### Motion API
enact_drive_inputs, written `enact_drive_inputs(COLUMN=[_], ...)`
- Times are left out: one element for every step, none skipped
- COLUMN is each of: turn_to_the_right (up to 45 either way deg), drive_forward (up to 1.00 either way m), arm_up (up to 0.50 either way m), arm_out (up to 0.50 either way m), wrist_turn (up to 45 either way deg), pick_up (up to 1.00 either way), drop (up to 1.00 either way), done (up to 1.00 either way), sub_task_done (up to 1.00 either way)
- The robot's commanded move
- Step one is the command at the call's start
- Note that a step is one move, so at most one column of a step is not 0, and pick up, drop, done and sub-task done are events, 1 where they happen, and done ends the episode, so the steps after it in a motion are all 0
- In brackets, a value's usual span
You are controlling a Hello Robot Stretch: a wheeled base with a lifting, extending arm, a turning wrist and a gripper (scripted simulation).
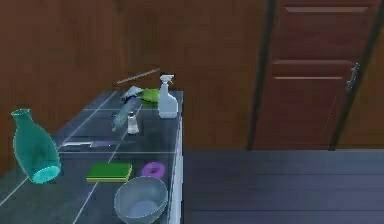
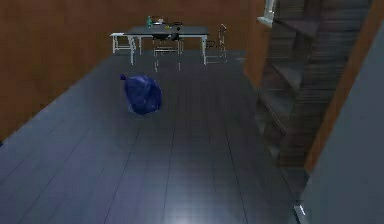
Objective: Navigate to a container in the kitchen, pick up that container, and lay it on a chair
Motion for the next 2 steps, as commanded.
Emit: enact_drive_inputs(turn_to_the_right=[45.0,36.0], drive_forward=[0.00,0.00], arm_up=[0.00,0.00], arm_out=[0.00,0.00], wrist_turn=[0.0,0.0], pick_up=[0.00,0.00], drop=[0.00,0.00], done=[0.00,0.00], sub_task_done=[0.00,0.00])
